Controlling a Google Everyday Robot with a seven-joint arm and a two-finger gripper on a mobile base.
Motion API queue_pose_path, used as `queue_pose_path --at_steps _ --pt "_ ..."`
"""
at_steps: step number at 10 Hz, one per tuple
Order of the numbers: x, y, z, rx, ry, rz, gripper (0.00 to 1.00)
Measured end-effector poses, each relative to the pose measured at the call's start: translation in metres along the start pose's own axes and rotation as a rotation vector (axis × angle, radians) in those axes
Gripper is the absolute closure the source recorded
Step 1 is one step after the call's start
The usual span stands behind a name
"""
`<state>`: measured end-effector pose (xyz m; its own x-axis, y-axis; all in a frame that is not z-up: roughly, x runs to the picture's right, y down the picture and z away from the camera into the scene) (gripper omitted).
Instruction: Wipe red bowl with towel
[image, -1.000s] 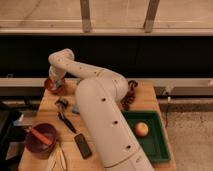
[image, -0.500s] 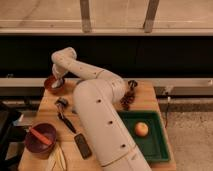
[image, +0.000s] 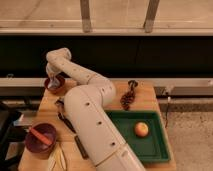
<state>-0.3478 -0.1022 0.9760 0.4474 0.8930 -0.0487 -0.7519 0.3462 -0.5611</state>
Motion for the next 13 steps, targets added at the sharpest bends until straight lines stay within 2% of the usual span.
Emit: queue_pose_path --at_steps 3,5,7,10,13 --pt "0.027 -0.007 -0.024 0.009 0.049 -0.010 1.00" --pt "0.042 -0.021 -0.036 0.042 0.093 -0.005 1.00" --pt "0.035 -0.039 -0.035 0.081 0.104 -0.011 1.00" --pt "0.024 -0.045 -0.029 0.097 0.102 -0.021 1.00" --pt "0.023 -0.046 -0.028 0.090 0.097 -0.021 1.00"
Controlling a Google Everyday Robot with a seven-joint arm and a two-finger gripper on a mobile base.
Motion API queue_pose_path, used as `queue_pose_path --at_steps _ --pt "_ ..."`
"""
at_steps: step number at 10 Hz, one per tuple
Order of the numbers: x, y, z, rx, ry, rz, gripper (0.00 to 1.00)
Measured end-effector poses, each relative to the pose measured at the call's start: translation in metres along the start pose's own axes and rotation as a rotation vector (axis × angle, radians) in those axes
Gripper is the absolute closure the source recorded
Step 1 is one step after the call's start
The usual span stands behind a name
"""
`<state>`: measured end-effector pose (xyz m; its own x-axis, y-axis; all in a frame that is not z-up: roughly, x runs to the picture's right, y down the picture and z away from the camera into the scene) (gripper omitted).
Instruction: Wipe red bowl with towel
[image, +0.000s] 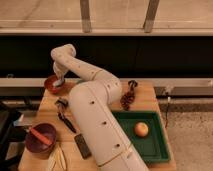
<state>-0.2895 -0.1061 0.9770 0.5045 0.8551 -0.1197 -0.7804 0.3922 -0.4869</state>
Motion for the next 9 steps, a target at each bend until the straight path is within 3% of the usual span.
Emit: queue_pose_path --at_steps 4,9 --pt "-0.033 0.050 0.016 -0.130 -0.064 -0.032 1.00" --pt "-0.040 0.064 0.019 -0.166 -0.076 -0.048 1.00"
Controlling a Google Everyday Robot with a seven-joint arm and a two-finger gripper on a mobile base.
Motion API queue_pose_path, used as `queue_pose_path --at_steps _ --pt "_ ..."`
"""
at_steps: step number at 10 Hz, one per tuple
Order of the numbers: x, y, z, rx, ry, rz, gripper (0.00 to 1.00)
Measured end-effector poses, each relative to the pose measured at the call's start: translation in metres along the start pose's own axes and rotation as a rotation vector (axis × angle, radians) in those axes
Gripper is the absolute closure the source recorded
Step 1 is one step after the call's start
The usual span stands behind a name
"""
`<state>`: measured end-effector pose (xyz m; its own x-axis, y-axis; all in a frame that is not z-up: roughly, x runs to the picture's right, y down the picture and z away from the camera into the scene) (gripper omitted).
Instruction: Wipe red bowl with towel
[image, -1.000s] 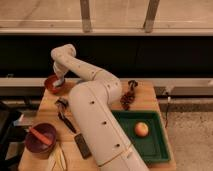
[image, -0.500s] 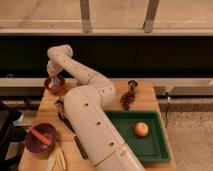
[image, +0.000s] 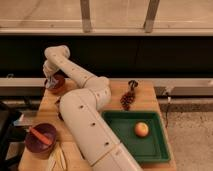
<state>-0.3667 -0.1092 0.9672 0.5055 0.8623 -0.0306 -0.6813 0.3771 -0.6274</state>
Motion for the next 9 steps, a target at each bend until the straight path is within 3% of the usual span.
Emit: queue_pose_path --at_steps 3,6,9 --pt "0.017 0.022 -0.005 -0.028 0.035 -0.022 1.00" --pt "0.044 0.001 -0.019 0.003 0.086 0.006 1.00" --pt "0.038 -0.023 -0.010 0.037 0.107 0.017 1.00"
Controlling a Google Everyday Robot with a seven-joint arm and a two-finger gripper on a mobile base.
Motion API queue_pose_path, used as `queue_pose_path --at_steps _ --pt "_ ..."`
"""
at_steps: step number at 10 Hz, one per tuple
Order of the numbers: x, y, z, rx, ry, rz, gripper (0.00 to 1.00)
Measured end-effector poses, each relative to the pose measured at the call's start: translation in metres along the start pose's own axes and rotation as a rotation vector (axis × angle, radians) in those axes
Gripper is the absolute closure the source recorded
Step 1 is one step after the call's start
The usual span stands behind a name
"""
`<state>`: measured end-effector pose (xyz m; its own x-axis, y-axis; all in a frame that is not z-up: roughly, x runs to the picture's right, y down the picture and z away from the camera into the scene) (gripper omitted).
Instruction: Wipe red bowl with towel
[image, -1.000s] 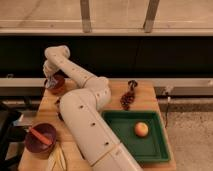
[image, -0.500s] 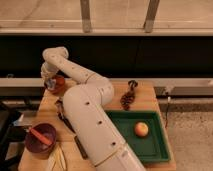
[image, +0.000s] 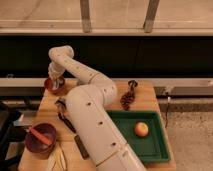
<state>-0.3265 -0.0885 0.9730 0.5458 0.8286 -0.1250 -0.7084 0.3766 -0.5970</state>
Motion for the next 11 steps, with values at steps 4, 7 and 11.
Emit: queue_pose_path --at_steps 4,7,11 --pt "-0.005 -0.006 0.002 0.012 0.001 -0.002 1.00" --pt "-0.005 -0.006 0.003 0.010 -0.001 -0.004 1.00" --pt "-0.013 0.047 0.002 -0.068 -0.023 -0.060 1.00"
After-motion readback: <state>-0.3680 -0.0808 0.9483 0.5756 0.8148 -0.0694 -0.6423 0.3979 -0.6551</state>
